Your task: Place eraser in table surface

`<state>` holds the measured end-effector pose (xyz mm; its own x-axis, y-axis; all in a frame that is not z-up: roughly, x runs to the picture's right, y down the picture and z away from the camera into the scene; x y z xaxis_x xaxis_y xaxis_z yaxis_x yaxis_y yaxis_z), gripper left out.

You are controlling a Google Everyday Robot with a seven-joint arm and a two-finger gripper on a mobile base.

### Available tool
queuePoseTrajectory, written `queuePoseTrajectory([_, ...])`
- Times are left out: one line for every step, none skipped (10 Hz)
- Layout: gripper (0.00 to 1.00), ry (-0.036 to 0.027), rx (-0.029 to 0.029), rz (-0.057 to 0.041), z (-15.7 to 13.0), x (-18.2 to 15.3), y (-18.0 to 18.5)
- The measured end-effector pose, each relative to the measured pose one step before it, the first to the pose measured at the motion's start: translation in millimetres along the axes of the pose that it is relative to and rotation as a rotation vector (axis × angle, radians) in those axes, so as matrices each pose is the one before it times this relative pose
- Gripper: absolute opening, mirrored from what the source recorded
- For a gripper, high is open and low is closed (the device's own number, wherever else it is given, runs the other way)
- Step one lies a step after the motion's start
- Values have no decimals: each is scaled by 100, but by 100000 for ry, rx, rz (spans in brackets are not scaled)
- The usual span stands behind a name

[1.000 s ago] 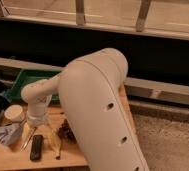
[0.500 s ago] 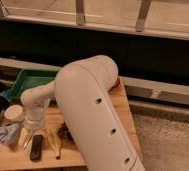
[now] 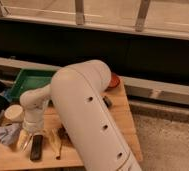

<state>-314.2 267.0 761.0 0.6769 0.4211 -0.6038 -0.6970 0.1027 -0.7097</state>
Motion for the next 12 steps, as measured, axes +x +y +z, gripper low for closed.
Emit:
queuePoseTrajectory([70, -110, 369, 101, -297, 45, -290])
queuePoseTrajectory([61, -73, 560, -142, -172, -16, -215])
queuePoseTrajectory([49, 70, -357, 148, 30, 8, 89])
queuePoseTrajectory([39, -136, -133, -314, -104, -97, 308])
queuePoseTrajectory([31, 287, 240, 253, 128, 21, -92])
queuePoseTrajectory([19, 869, 1395, 1413, 609, -213, -367])
queuePoseTrajectory([9, 1014, 629, 759, 866, -144, -173])
queuePoseTrajectory([2, -102, 259, -262, -42, -35, 12])
queuePoseTrajectory([0, 34, 86, -109, -55, -3, 22])
queuePoseTrajectory([0, -214, 76, -124, -109, -59, 35])
queuePoseTrajectory([0, -65, 56, 82, -25, 34, -60])
queuePoseTrajectory([0, -662, 126, 128, -244, -26, -86])
